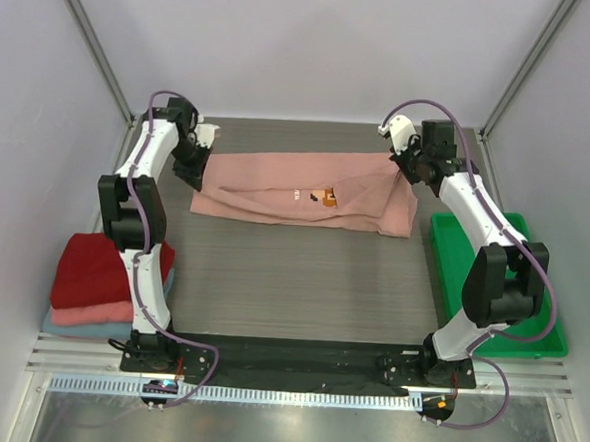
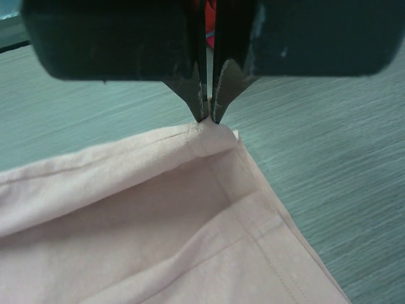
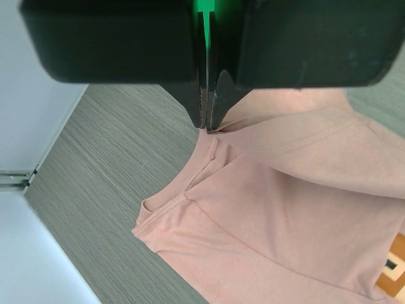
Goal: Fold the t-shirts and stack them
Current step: Fold the tshirt
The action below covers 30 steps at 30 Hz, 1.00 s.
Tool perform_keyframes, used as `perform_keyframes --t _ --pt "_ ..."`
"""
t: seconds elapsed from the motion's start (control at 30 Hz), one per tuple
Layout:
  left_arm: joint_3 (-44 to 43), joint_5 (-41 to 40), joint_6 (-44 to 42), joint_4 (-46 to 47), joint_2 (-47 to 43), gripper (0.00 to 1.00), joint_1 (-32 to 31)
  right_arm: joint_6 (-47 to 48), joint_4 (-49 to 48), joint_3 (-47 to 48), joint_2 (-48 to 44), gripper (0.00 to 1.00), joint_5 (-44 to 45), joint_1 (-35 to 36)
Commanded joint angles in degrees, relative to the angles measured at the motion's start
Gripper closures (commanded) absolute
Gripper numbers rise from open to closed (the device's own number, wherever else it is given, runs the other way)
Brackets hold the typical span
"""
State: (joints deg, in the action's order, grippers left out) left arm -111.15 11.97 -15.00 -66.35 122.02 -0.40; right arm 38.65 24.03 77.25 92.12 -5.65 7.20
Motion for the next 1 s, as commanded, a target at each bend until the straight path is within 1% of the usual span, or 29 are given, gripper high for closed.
perform_keyframes --t 0.0,0.17,0.47,0.97 --pt "-3.54 -2.21 1.03 0.69 1.20 1.00 0.14 -2.09 -3.64 4.92 2.45 0.99 0.29 -0.78" --pt "-6.53 -4.14 2.00 1.22 3.58 1.00 0.14 -3.06 -4.61 8.87 7.72 0.99 0.38 -1.40" --pt "-11.28 -4.67 2.79 1.75 6.83 1.00 0.14 -4.46 -4.87 17.22 15.19 0.99 0.29 -1.40" --pt "-10.84 -6.43 3.05 2.10 7.10 1.00 0.14 -4.99 -4.52 27.25 24.51 0.99 -0.15 -1.14"
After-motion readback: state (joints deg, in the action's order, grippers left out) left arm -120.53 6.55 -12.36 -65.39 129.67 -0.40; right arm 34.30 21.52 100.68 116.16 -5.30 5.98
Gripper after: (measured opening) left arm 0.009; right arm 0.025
